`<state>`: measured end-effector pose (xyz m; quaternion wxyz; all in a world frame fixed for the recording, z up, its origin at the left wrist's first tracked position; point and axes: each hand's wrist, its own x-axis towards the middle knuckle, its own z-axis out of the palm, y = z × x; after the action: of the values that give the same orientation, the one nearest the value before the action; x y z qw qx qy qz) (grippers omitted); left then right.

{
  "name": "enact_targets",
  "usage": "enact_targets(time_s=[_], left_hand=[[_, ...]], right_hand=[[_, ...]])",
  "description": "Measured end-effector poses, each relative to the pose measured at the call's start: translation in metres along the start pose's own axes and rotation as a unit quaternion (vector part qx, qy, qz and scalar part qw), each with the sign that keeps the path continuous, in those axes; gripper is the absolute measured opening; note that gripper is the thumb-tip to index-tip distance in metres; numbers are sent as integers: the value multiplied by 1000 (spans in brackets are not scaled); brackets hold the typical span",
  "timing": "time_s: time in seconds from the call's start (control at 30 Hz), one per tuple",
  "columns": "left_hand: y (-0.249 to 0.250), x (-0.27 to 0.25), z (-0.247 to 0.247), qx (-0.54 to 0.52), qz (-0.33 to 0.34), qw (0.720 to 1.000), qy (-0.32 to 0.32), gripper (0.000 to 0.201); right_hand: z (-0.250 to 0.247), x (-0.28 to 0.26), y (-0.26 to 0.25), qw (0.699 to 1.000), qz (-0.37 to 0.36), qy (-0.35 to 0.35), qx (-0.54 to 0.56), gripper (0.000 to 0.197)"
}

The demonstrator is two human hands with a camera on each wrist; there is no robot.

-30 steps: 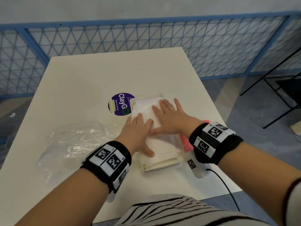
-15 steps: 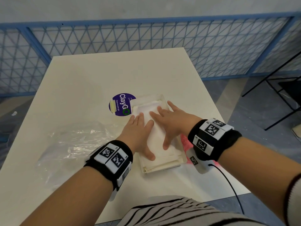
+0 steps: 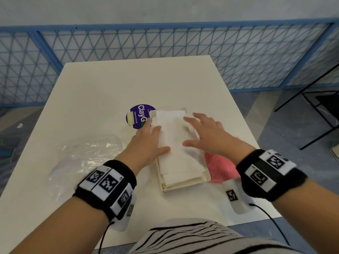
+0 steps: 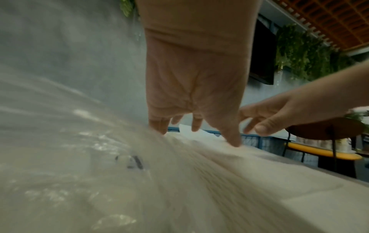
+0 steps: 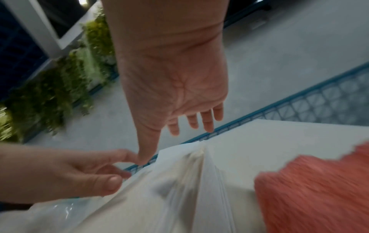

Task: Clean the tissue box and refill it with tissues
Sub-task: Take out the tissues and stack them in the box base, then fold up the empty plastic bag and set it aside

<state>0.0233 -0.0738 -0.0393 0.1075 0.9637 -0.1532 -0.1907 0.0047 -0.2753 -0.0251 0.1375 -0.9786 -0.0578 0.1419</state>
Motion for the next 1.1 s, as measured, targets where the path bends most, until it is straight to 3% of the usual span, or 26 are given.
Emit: enact_targets(time_s=[0.13,0.27,0.47,0.57,0.63,0.73,0.8,0.83,0.9,0.97,1.03,1.1], left_hand=[[-7,-4,6,-97,-56,994,-12,54],[-2,-3,16,-128,-74,988,-39,36],[-1,-2,17,-192,-59,977,-67,36],[-7,-11,-4,-154,-36,986,-46,45],[-20,-25,-23,-58,-20,997,-41,61],[-50,-50,-41,127,-28,984,-121,79],[-66,-62,-35,196,-41,968,-151,75],[-72,-65,-31,203,-39,970,-128,62],[-81,-67,-29,184,-6,983,-22,35],[-83,-69,-36,156,51,980,116,39],[-83,-75,-46,126,128,954,240,34],[-81,-83,-56,121,208,903,356,28]], right_hand=[[14,-12,15,970,136,-28,201,65],[26,-22,16,946,149,-89,272,47],[30,-21,17,948,169,-79,257,43],[29,-20,16,967,166,-43,188,50],[25,-19,9,982,137,17,129,53],[13,-13,-14,993,61,76,71,49],[5,-6,-35,995,8,64,71,43],[2,-2,-46,996,-13,41,78,41],[-2,5,-65,995,-38,0,96,41],[-5,13,-77,989,-54,-11,140,47],[-10,16,-85,971,-57,-16,233,65],[-17,16,-87,949,-41,-23,311,84]])
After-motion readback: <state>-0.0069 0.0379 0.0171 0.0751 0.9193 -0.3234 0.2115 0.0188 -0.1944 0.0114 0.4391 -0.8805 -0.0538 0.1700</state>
